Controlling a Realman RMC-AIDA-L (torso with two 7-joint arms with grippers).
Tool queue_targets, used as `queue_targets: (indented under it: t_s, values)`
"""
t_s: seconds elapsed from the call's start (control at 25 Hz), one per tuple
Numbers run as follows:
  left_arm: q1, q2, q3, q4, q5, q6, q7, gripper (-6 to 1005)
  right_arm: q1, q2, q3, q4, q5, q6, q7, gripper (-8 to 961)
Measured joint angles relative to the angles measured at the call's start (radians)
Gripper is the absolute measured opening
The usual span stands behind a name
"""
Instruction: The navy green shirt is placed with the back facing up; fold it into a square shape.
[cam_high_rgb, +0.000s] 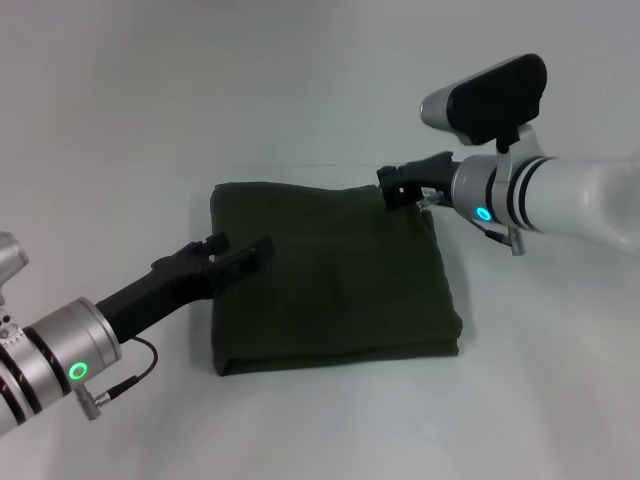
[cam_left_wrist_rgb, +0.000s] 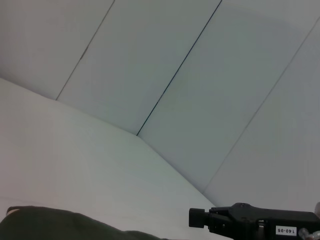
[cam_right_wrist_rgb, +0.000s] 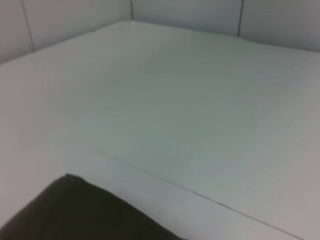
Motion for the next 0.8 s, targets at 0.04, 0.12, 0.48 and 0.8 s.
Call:
queue_targets:
  t_s: [0.04,0.12,0.48,0.8]
  values:
    - [-0.002,0.0,0.0,-0.001,0.0,-0.004,0.0,934,0.001,0.001,0.0,0.007,0.003,0.006,-0.011,-1]
    - [-0.008,0.0,0.0,-0.007,0.0,-0.011,0.0,934,-0.002,0.002,0.0,0.036,0.038,0.015,-0.069,-1]
    - [-0.01,0.0,0.0,-0.013,0.0,-0.016,-0.004,935,-0.024,0.002,0.001,0.1,0.122,0.018,-0.228,0]
    - [-0.003,-0.002,0.0,-0.013,0.003,-0.021,-0.013,935,-0.062,-0.007,0.008,0.055,0.124,0.021,-0.23,-1]
